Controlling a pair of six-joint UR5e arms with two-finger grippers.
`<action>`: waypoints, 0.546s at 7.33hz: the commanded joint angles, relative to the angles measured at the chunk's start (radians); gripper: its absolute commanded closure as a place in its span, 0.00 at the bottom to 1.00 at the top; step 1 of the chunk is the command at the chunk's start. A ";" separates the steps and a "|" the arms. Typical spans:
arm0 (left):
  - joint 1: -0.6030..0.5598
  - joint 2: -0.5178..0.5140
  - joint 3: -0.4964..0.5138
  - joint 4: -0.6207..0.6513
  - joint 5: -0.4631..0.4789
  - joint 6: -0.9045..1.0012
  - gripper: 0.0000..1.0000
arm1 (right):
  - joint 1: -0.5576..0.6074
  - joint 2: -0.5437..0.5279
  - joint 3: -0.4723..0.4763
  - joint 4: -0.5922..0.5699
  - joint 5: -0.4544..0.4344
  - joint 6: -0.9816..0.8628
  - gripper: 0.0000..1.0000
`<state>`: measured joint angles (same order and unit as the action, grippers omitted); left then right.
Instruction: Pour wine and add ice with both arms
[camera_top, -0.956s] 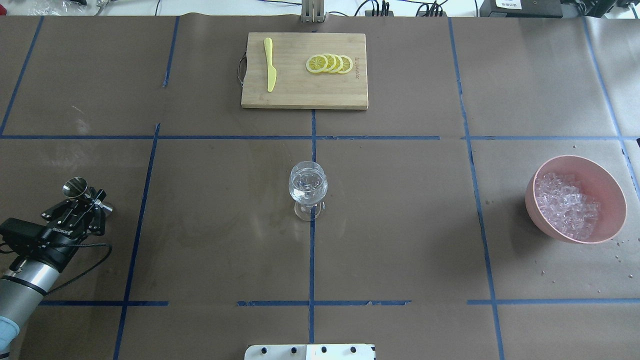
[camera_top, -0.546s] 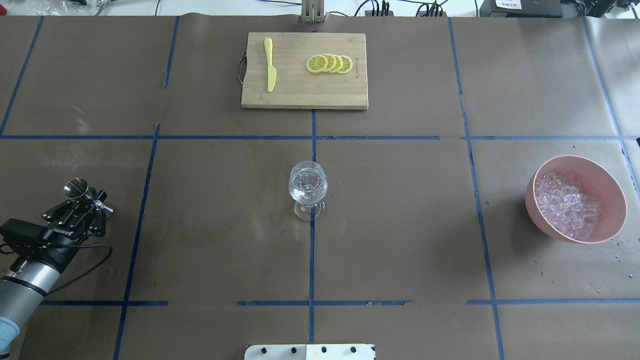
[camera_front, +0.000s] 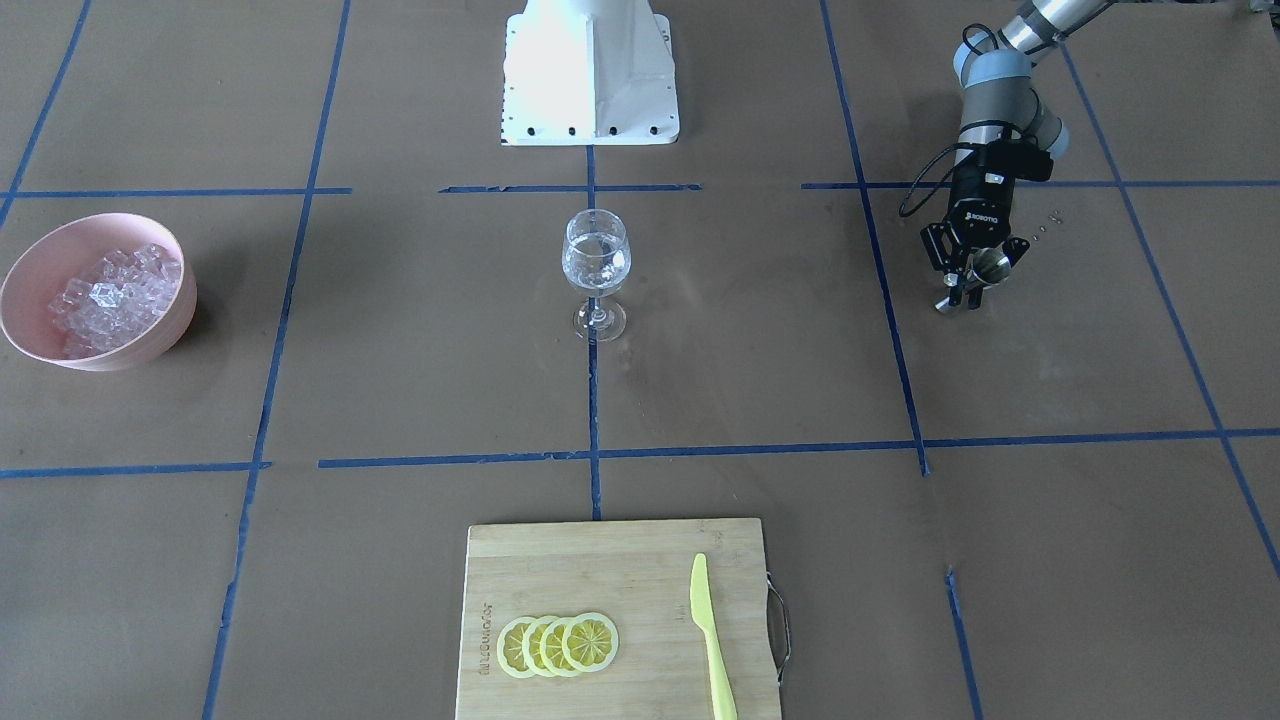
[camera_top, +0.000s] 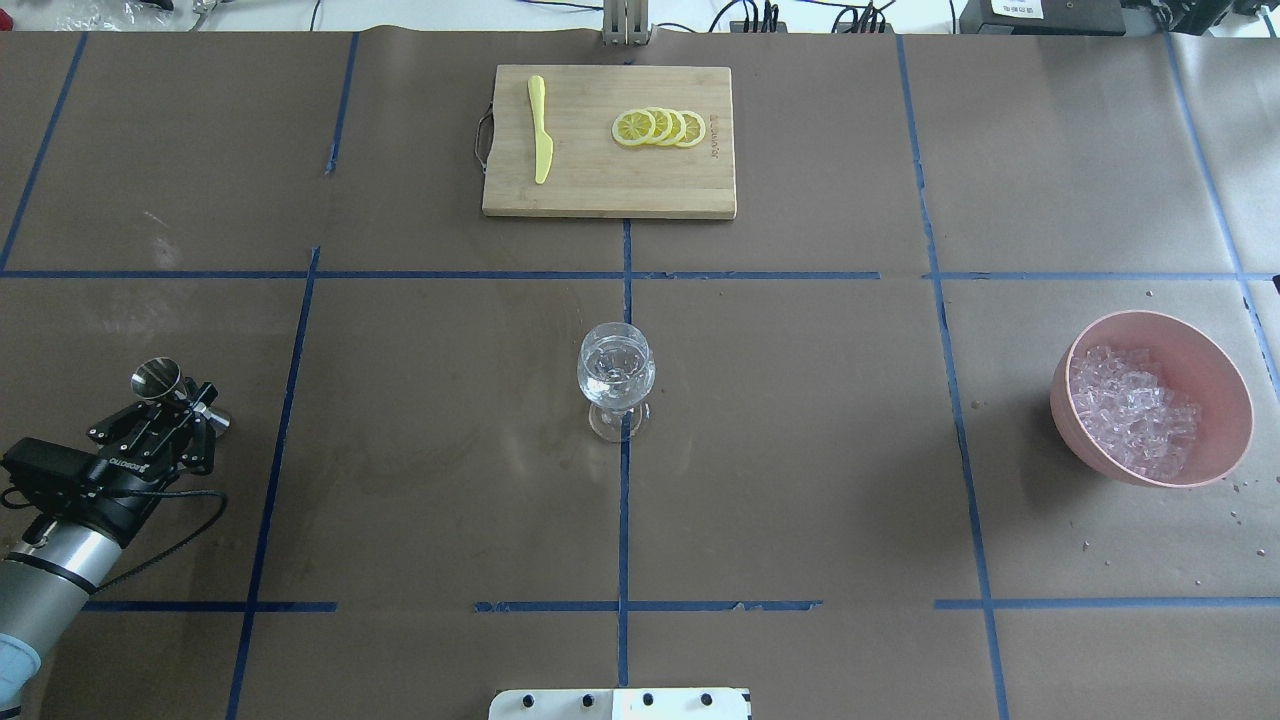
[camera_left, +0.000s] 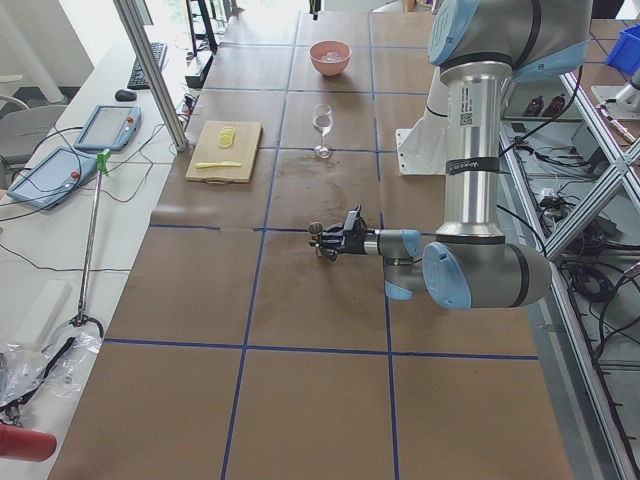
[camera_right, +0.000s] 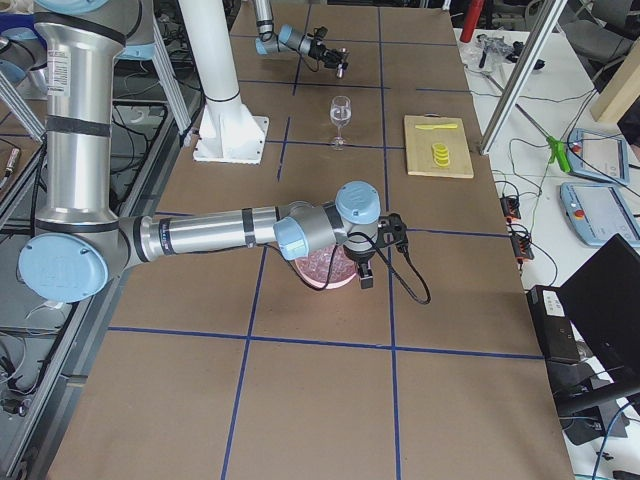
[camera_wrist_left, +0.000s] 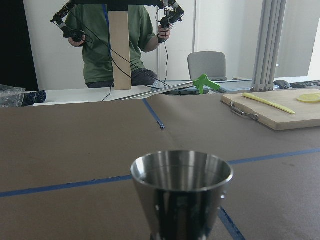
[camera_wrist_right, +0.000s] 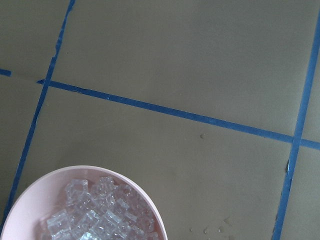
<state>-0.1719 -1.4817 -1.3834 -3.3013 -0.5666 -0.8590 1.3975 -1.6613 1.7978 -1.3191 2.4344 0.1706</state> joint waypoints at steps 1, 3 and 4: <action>0.000 0.000 0.000 0.000 -0.003 0.000 0.94 | 0.000 0.000 0.002 0.000 0.000 0.001 0.00; 0.000 0.000 0.001 0.000 -0.012 -0.002 0.90 | 0.002 -0.002 0.008 0.001 0.000 0.001 0.00; 0.000 0.000 0.001 0.002 -0.012 -0.012 0.88 | 0.002 -0.002 0.021 0.000 -0.002 0.010 0.00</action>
<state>-0.1718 -1.4818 -1.3823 -3.3008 -0.5753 -0.8627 1.3985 -1.6626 1.8070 -1.3186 2.4341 0.1740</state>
